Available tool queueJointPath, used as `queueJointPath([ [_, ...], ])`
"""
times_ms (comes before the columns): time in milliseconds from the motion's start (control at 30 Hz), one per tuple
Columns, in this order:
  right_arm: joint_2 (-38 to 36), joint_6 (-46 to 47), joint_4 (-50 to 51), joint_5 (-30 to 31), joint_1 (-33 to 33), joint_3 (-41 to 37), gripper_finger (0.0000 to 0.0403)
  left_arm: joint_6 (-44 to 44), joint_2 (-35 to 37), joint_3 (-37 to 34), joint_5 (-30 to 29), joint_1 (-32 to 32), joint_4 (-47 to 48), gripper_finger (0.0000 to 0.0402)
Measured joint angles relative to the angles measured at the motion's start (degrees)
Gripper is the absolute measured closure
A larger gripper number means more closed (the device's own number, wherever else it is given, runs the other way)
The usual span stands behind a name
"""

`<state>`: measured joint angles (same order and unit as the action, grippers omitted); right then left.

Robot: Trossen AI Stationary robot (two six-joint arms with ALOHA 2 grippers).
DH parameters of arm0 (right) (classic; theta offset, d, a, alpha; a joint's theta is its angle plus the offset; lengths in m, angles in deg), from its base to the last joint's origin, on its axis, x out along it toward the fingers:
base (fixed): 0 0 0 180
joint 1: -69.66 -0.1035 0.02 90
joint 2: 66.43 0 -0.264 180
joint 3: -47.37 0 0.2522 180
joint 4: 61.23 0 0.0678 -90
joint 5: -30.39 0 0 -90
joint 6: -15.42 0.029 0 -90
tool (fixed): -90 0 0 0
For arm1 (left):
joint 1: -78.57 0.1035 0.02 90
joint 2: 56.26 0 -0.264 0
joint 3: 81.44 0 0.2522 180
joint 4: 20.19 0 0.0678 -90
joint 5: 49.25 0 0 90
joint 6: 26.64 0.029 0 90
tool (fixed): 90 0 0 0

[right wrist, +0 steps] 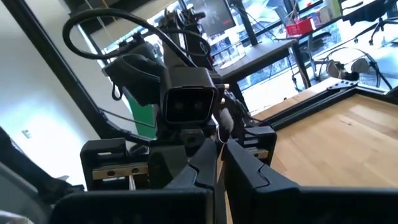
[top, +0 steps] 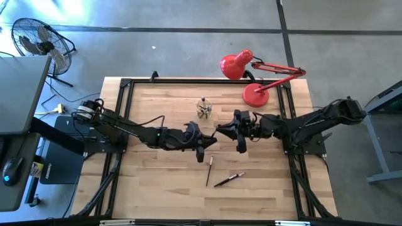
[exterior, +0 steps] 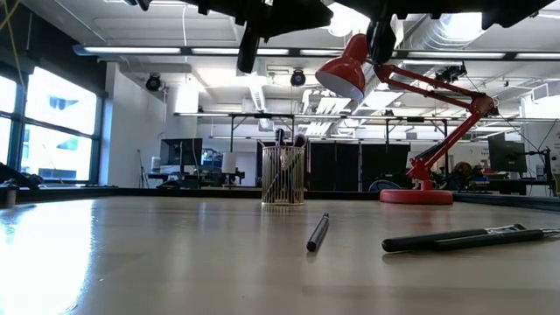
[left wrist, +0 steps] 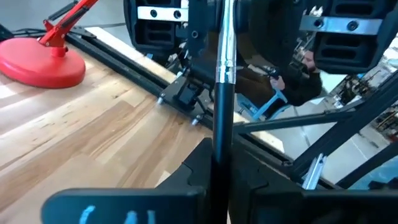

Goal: Pick & Place Makeup Brushes
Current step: Put the left foundation brush into the makeup brush holder

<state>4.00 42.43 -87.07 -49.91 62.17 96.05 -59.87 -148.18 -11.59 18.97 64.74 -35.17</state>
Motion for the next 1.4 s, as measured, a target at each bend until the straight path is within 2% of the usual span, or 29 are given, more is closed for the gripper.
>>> queueJointPath([
  [167,0.0,-0.1,1.8,-1.1,0.0,0.0,0.0399,0.0,0.0,0.0,0.2,0.0,2.0,0.0352],
  [333,0.0,0.0,3.8,-2.8,0.0,0.0,0.0401,-0.3,0.0,0.0,1.4,0.0,2.1,0.0344],
  [733,0.0,2.9,8.4,-7.9,0.0,0.0,0.0402,-0.8,0.0,0.0,5.4,0.0,3.3,0.0342],
  [867,0.0,3.0,9.5,-9.9,0.0,0.0,0.0402,-2.9,0.0,0.0,8.8,0.9,3.2,0.0342],
  [1100,0.0,3.1,10.4,-9.9,0.0,-0.1,0.0402,-3.3,0.0,0.0,12.0,2.7,3.0,0.0342],
  [1300,0.0,3.2,10.3,-9.9,0.0,-0.1,0.0402,-3.3,0.0,0.0,12.0,2.7,3.4,0.0342],
  [1400,0.0,3.2,10.3,-9.9,0.0,-0.1,0.0402,-3.2,0.0,0.0,11.8,2.7,3.5,0.0357],
])
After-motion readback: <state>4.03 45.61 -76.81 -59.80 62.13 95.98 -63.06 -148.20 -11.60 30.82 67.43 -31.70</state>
